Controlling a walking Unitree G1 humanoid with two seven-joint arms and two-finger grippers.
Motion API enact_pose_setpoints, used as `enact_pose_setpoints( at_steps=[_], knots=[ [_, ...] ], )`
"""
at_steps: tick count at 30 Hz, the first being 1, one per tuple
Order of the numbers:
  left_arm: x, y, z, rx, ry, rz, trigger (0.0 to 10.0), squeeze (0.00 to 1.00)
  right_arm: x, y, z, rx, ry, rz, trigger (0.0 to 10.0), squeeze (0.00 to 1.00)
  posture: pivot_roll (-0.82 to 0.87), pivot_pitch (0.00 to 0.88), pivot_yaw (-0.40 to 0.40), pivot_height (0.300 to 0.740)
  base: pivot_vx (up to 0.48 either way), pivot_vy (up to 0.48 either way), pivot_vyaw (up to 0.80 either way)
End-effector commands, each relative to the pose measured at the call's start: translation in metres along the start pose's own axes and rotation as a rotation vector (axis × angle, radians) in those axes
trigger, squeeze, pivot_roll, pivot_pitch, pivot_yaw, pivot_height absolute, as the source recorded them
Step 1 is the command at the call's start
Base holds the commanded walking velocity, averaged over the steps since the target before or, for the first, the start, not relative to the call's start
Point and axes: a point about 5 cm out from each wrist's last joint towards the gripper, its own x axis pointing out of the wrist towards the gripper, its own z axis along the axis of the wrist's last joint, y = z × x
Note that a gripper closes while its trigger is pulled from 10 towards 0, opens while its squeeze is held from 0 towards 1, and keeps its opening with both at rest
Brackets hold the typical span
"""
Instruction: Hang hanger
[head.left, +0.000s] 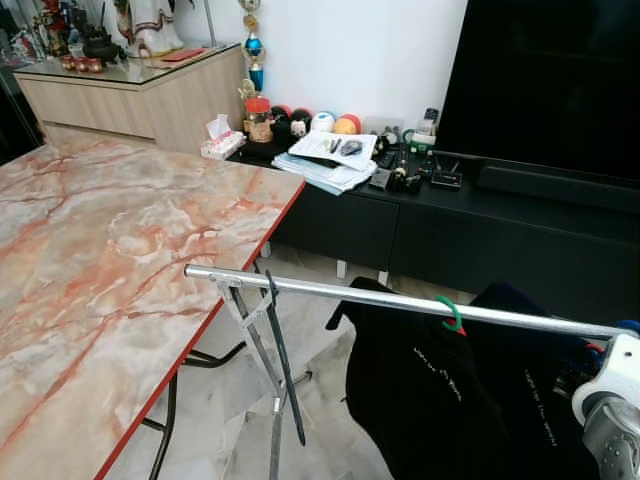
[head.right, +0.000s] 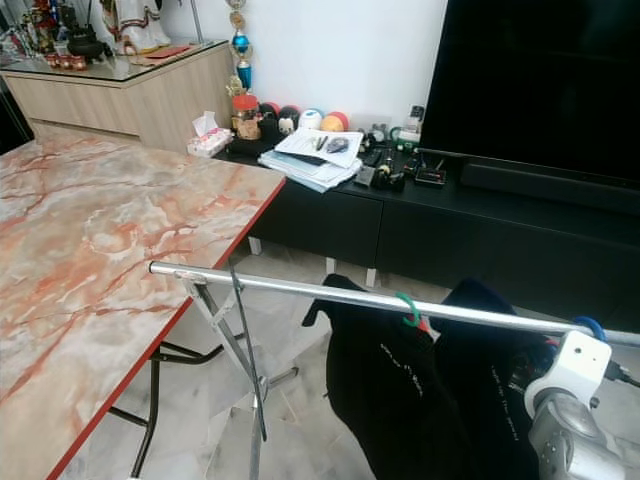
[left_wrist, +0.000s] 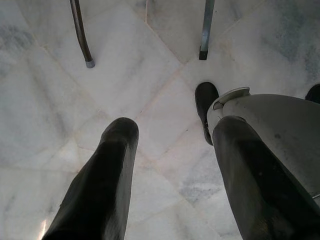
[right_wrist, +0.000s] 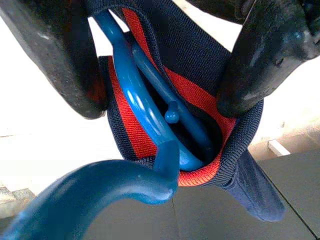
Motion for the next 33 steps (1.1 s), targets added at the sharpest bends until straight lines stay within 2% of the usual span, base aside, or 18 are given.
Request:
enact_pose_setpoints(
  at_steps=[1,2,3,4,5,7,8,9,10,15,16,17,18,19,20,21,22,33],
  knots=[
    [-0.001,0.003,-0.004,0.004,0.018,0.003,10.0,0.00,0.000,0.003,-0.001,0.019,0.012,0.014,10.0,0.00,0.05,0.000,0.040,0.740,0.000,0.000,0.00],
    [-0.001,0.003,-0.004,0.004,0.018,0.003,10.0,0.00,0.000,0.003,-0.001,0.019,0.012,0.014,10.0,0.00,0.05,0.000,0.040,0.740,0.000,0.000,0.00],
    [-0.001,0.003,-0.004,0.004,0.018,0.003,10.0,0.00,0.000,0.003,-0.001,0.024,0.009,0.010,5.1,0.00,0.05,0.000,0.040,0.740,0.000,0.000,0.00],
    [-0.001,0.003,-0.004,0.004,0.018,0.003,10.0,0.00,0.000,0.003,-0.001,0.027,0.008,0.008,5.1,0.00,0.05,0.000,0.040,0.740,0.000,0.000,0.00],
    [-0.001,0.003,-0.004,0.005,0.018,0.003,10.0,0.00,0.000,0.003,-0.001,0.030,0.007,0.006,0.0,0.00,0.05,0.000,0.040,0.740,0.000,0.000,0.00],
    [-0.001,0.003,-0.004,0.005,0.018,0.004,10.0,0.00,0.000,0.004,-0.001,0.030,0.009,0.012,0.0,0.00,0.05,0.000,0.041,0.740,0.000,0.000,0.00],
    [-0.001,0.003,-0.004,0.005,0.018,0.004,10.0,0.00,0.000,0.005,-0.001,0.029,0.011,0.017,0.6,0.00,0.05,0.000,0.041,0.740,0.000,0.000,0.00],
    [-0.001,0.003,-0.004,0.005,0.018,0.003,10.0,0.00,0.000,0.006,-0.001,0.028,0.013,0.019,6.4,0.00,0.05,0.000,0.041,0.740,0.000,0.000,0.00],
    [-0.001,0.003,-0.004,0.006,0.018,0.003,10.0,0.00,0.000,0.006,-0.002,0.027,0.018,0.021,10.0,0.00,0.05,0.000,0.041,0.740,0.000,0.000,0.00],
    [-0.001,0.004,-0.004,0.005,0.018,0.004,10.0,0.00,0.000,0.008,-0.006,0.036,0.036,0.030,9.9,0.00,0.05,0.000,0.042,0.740,0.000,0.000,0.00],
    [-0.001,0.004,-0.004,0.005,0.019,0.003,10.0,0.00,0.000,0.008,-0.007,0.035,0.042,0.029,9.1,0.00,0.05,0.000,0.042,0.740,0.000,0.000,0.00],
    [-0.001,0.004,-0.004,0.006,0.019,0.003,10.0,0.00,0.000,0.008,-0.008,0.036,0.048,0.032,0.7,0.00,0.05,0.000,0.042,0.740,0.000,0.000,0.00],
    [-0.001,0.004,-0.004,0.007,0.019,0.002,10.0,0.00,0.000,0.007,-0.009,0.037,0.052,0.035,0.7,0.00,0.05,0.000,0.042,0.740,0.000,0.000,0.00],
    [-0.001,0.004,-0.004,0.007,0.020,0.002,10.0,0.00,0.000,0.007,-0.011,0.036,0.056,0.034,0.0,0.00,0.05,0.000,0.044,0.740,0.000,0.000,0.00],
    [-0.001,0.004,-0.004,0.007,0.020,0.002,10.0,0.00,0.000,0.007,-0.011,0.036,0.057,0.033,0.0,0.00,0.05,0.000,0.044,0.740,0.000,0.000,0.00],
    [-0.001,0.004,-0.004,0.008,0.020,0.001,10.0,0.00,0.000,0.006,-0.014,0.035,0.066,0.027,2.1,0.00,0.05,0.000,0.044,0.740,0.000,0.000,0.00],
    [-0.001,0.004,-0.004,0.009,0.020,0.001,10.0,0.00,0.001,0.005,-0.016,0.034,0.077,0.023,9.9,0.00,0.05,0.000,0.044,0.740,0.000,0.000,0.00],
    [-0.001,0.005,-0.005,0.013,0.022,0.000,10.0,0.00,0.000,0.009,-0.021,0.047,0.106,0.050,10.0,0.00,0.05,0.000,0.047,0.740,0.000,0.000,0.00]
  ],
)
